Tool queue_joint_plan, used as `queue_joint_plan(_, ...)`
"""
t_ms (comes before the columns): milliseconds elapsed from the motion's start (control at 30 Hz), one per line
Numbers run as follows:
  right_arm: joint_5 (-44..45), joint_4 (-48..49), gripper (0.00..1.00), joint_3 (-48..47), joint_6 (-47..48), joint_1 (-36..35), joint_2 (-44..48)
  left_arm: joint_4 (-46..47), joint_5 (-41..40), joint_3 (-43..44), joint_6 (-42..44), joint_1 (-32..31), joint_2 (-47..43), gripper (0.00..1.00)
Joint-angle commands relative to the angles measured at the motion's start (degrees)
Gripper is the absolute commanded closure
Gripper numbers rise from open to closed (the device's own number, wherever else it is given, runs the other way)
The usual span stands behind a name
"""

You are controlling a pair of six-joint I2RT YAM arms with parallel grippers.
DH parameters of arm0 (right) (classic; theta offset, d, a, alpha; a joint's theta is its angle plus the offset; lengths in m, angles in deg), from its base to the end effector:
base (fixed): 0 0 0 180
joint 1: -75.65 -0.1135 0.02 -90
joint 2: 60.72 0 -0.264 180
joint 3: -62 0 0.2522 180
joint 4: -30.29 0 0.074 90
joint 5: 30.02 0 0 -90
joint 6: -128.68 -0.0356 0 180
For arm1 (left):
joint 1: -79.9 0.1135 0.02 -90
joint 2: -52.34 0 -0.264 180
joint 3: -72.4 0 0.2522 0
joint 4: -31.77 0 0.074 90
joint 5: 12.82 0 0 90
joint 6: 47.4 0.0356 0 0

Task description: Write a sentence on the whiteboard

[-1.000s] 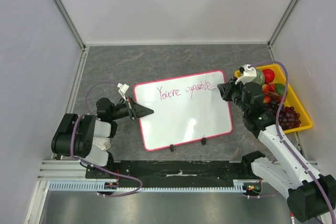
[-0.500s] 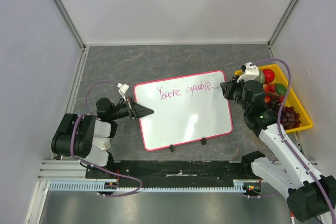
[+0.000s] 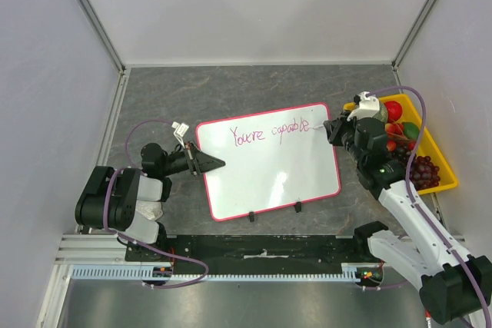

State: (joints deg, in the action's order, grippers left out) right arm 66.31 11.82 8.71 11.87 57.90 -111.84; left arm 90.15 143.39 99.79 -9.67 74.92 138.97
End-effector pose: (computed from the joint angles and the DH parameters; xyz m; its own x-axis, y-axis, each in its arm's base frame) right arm 0.2024 0.0607 0.2979 -0.3298 0.3651 -0.8706 -0.0599 0.9122 0.4053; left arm 0.2182 -0.0517 0.1590 -0.7577 -0.2542 -0.6010 0.5674 0.1983 -0.7992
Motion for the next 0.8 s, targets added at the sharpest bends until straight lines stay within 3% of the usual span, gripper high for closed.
queue_joint_plan(0,-0.3,-0.7,1.00,2.0,1.5,0.4,0.8,1.0,0.3,-0.8,4.9,-0.1,0.7,0.98)
queue_joint_plan(767,-10.1,-1.9,1.00,2.4,-0.6,0.4,7.4,1.1,0.3,-0.8,4.8,-0.1,0.7,0.98)
